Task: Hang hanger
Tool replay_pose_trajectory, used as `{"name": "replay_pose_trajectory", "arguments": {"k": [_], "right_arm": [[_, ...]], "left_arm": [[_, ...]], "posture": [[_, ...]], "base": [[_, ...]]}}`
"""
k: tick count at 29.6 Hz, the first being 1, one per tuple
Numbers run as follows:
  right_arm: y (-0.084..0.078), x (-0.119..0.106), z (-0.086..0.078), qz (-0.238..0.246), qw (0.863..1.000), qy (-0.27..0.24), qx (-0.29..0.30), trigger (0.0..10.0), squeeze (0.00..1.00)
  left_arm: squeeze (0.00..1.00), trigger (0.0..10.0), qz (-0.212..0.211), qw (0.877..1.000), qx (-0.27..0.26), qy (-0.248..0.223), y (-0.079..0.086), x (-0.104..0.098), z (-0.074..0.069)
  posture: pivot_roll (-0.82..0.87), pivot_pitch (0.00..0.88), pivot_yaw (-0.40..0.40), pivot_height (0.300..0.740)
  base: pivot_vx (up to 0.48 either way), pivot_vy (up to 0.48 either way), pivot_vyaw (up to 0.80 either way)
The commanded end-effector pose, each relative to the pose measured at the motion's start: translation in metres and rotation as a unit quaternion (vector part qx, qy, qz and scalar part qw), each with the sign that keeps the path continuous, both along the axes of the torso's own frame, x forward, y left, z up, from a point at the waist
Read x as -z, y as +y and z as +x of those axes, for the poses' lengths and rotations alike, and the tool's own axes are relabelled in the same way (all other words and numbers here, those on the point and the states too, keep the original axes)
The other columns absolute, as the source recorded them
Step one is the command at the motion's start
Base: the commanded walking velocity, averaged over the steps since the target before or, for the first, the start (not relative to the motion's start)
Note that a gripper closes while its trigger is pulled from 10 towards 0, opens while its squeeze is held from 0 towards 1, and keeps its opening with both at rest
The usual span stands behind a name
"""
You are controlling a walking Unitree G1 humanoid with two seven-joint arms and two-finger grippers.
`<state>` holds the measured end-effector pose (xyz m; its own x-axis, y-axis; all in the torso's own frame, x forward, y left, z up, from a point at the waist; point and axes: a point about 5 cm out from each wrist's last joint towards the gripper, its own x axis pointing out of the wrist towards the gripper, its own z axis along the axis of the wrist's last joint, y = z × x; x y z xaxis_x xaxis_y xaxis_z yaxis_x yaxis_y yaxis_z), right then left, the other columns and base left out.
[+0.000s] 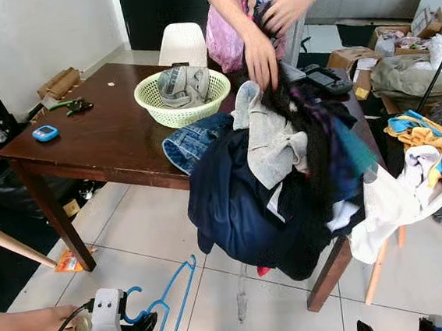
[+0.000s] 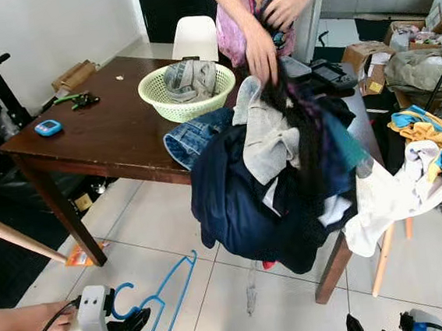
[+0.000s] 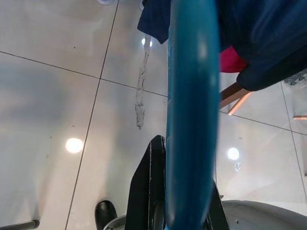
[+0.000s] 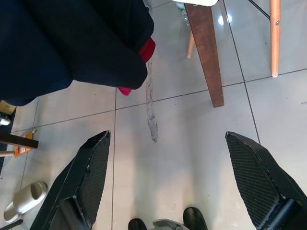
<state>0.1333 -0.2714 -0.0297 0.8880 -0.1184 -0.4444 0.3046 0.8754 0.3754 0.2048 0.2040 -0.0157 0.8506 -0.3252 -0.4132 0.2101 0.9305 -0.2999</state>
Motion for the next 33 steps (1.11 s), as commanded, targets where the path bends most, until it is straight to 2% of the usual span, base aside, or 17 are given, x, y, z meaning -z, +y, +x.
{"name": "replay_pose_trajectory", "arguments": {"k": [1, 33], "right_arm": [[0.0005, 0.0019, -0.0053, 0.0, 1.0, 0.001, 0.005, 10.0, 0.0], [-0.0059, -0.0029, -0.0032, -0.004, 1.0, -0.007, 0.01, 10.0, 0.0]], "left_arm": [[0.0, 10.0, -0.008, 1.0, -0.002, -0.001, 0.0042, -0.0001, -0.0032], [0.0, 10.0, -0.014, 1.0, -0.014, -0.008, 0.0033, -0.0047, 0.0007]], "posture": [[0.04, 0.094, -0.021, 0.74], [0.04, 0.13, -0.02, 0.74]], "base": [[0.0, 0.0, 0.0], [0.0, 0.0, 0.0]]}}
